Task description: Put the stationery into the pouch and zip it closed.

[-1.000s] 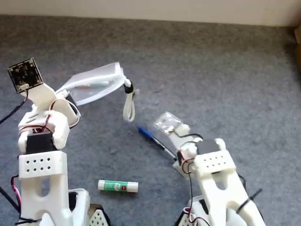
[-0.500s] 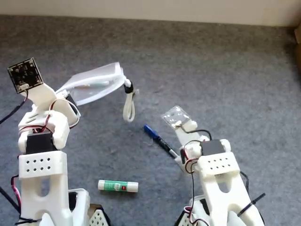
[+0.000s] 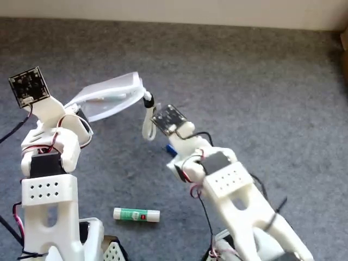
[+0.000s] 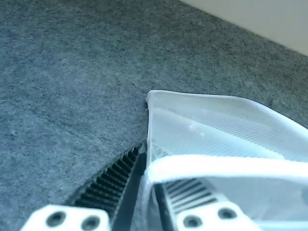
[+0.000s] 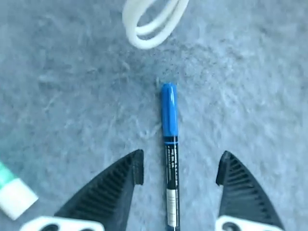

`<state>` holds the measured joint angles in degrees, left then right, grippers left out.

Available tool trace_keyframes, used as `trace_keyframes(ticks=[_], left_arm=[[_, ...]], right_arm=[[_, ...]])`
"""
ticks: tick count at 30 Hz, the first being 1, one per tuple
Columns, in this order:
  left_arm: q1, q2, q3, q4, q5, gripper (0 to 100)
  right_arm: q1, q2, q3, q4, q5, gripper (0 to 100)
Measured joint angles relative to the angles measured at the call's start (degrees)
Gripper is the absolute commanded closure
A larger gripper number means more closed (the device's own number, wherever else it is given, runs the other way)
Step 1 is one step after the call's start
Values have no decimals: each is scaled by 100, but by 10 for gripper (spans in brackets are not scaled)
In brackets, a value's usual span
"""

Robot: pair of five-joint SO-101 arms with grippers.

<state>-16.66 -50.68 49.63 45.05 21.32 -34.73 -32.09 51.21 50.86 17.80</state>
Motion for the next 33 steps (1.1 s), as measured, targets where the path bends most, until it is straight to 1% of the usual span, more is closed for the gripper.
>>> trace_keyframes(ticks=[3,7,16,18,22,23,33], left_arm=[[0,0,0,0,0,993],[0,0,0,0,0,993],[0,0,0,0,0,993],[0,0,0,0,0,993],[0,0,0,0,0,993],[0,0,0,0,0,993],[9,0,0,0,0,993]], right_arm=[[0,879,-237,-396,-79,760],[0,1802,-580,-703,-378,760],[0,2734,-879,-782,-413,767],[0,2831,-879,-800,-413,816],[18,2840,-888,-800,-431,971],[18,2840,-888,-800,-431,998],[18,2840,-888,-818,-431,995]])
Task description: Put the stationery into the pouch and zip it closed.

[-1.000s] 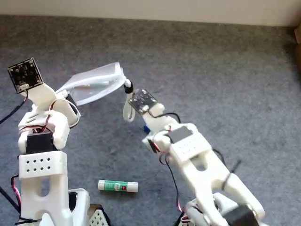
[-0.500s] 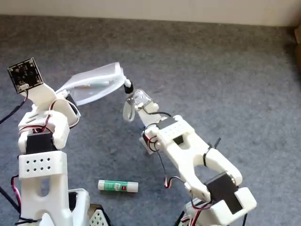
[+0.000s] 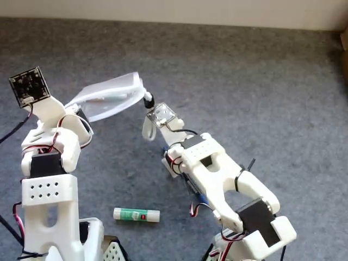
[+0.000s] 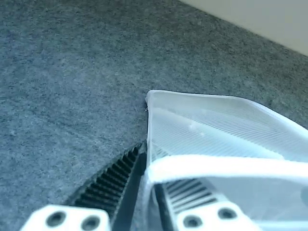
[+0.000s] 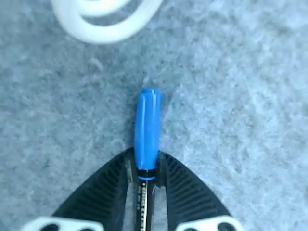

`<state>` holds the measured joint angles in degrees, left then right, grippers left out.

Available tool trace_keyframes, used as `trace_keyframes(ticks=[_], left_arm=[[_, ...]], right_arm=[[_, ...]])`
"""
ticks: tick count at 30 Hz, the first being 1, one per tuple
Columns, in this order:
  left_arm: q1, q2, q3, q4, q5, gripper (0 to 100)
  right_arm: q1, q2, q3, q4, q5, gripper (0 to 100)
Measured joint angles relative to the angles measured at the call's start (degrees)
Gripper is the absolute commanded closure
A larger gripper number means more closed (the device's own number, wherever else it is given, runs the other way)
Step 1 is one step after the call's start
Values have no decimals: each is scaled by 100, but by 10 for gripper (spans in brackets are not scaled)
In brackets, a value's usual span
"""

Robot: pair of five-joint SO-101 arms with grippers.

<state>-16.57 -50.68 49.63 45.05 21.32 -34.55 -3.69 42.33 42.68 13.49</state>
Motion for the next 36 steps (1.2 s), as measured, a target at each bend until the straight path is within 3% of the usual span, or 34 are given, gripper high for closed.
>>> trace_keyframes(ticks=[13,22,29,36], left_arm=[[229,-26,0,0,0,993],[422,-1073,176,264,0,993],[765,-1099,193,281,0,993],[826,-985,193,281,0,993]], right_arm=[[-9,-2031,897,158,-35,995],[-18,-4026,1301,158,-35,995],[-53,-5547,1301,158,-35,995],[-923,-6365,1301,-809,-35,995]])
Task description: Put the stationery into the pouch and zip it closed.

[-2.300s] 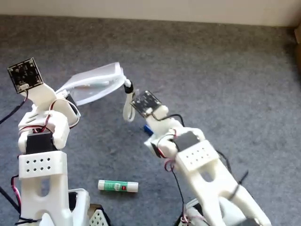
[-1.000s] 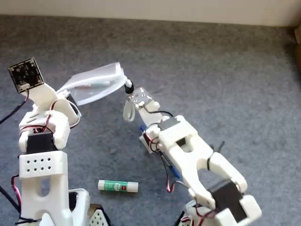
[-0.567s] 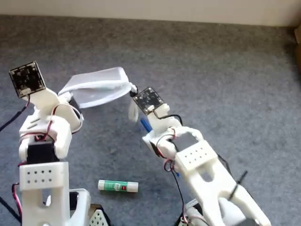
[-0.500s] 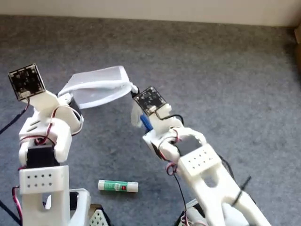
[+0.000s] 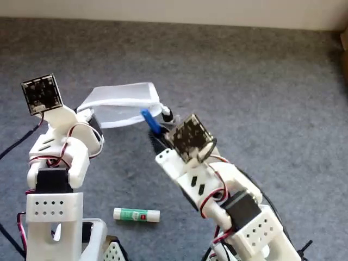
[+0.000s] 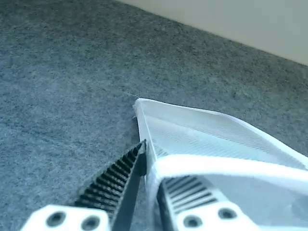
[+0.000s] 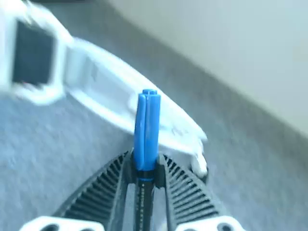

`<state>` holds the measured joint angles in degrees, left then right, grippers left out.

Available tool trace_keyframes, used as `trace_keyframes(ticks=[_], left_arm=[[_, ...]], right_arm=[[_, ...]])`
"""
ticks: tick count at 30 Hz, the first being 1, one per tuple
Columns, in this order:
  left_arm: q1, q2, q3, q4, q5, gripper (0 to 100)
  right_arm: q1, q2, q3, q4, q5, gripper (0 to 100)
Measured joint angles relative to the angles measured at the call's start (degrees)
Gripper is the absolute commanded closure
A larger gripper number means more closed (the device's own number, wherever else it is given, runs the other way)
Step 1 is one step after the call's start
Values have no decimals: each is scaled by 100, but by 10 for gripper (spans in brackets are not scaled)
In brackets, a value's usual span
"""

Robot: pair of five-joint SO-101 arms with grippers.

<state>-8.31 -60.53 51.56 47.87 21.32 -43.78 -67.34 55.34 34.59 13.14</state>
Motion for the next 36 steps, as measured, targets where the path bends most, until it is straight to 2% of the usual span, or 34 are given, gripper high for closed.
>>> trace_keyframes(ticks=[14,21,31,36], left_arm=[[0,0,0,0,0,993],[0,0,0,0,0,993],[-9,0,0,0,0,993],[-9,0,0,0,0,993]], right_arm=[[-809,325,-686,-2242,0,995],[-818,475,-695,-4088,0,995],[-826,1204,712,-6866,0,995],[-598,1908,1187,-8026,0,995]])
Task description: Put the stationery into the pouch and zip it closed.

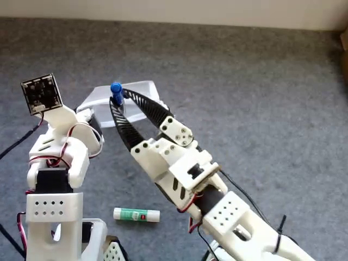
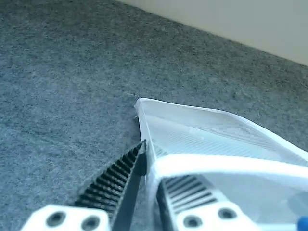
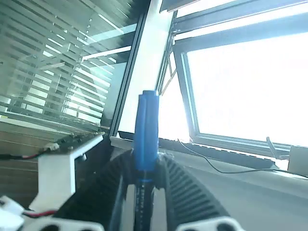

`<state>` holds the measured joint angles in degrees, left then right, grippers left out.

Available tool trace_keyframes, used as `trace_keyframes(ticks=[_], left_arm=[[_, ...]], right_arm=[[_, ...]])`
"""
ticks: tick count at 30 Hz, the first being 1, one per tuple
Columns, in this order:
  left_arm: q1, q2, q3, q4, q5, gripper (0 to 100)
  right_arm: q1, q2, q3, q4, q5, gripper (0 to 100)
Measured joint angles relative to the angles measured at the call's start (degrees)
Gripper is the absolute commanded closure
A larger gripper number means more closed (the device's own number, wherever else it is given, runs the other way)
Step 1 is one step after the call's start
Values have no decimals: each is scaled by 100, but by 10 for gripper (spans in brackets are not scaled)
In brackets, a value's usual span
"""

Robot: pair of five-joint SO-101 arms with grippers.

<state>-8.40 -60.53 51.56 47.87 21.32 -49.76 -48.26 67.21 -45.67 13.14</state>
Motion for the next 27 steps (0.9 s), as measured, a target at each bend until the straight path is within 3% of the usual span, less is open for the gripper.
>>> trace_keyframes(ticks=[6,11,16,22,27], left_arm=[[0,0,0,0,0,993],[0,0,0,0,0,993],[0,18,9,0,0,993],[0,35,9,0,-9,993],[9,35,9,0,-9,993]], right_arm=[[308,1160,79,-1389,-9,995],[352,1908,167,-1785,-9,995],[352,2013,211,-1793,-9,989],[387,2013,211,-967,-607,807],[545,2013,211,-352,-1020,796]])
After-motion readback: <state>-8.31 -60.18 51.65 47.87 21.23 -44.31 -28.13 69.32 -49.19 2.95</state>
